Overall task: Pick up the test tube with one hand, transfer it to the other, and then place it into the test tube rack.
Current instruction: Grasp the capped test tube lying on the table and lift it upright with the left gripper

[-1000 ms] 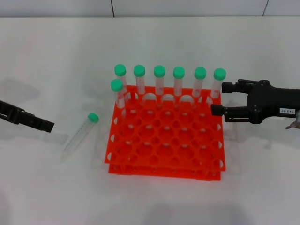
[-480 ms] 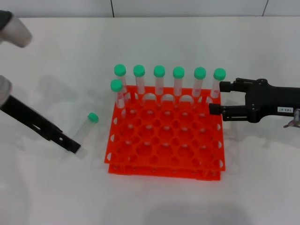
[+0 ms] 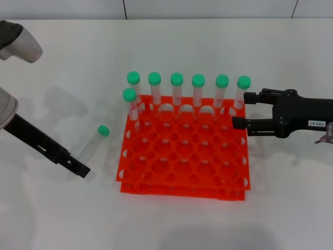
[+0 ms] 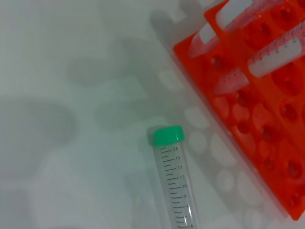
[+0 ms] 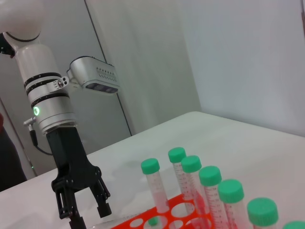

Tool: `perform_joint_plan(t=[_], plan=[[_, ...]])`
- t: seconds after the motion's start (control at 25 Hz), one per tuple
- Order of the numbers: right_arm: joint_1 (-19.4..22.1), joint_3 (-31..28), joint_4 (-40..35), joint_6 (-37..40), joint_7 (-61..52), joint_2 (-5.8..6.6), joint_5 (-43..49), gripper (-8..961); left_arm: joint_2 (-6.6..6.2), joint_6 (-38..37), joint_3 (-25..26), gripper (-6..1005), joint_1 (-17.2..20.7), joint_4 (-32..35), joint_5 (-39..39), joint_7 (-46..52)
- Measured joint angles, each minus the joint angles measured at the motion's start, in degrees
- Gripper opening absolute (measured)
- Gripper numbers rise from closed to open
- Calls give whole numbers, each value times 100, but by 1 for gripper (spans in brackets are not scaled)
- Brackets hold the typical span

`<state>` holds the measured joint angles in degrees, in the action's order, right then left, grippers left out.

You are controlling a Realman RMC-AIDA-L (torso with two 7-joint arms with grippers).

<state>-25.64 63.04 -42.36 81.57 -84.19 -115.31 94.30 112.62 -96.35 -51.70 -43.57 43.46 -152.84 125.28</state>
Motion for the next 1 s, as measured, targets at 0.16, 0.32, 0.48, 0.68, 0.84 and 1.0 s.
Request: perform_joint_plan(t=[0.16, 0.32, 0.48, 0.68, 0.84, 1.0], plan=[[10, -3, 0, 0, -1, 0, 0, 829, 2, 6, -3, 876, 7, -3, -4, -10], [16, -3, 0, 5, -1, 0, 1, 830, 5, 6, -6, 875, 7, -5, -9, -16], [16, -3, 0, 8, -1, 0, 1, 830, 5, -6, -7, 875, 7, -4, -10, -22], [15, 1, 0, 12, -1, 0, 27, 830, 11, -20, -7, 875, 7, -4, -9, -29], [18, 6, 41, 17, -1, 4, 57, 830, 11, -28, -7, 875, 1, -4, -10, -30], [25, 6, 104, 11, 0, 16, 63, 830, 17, -34, -7, 875, -1, -4, -10, -29]])
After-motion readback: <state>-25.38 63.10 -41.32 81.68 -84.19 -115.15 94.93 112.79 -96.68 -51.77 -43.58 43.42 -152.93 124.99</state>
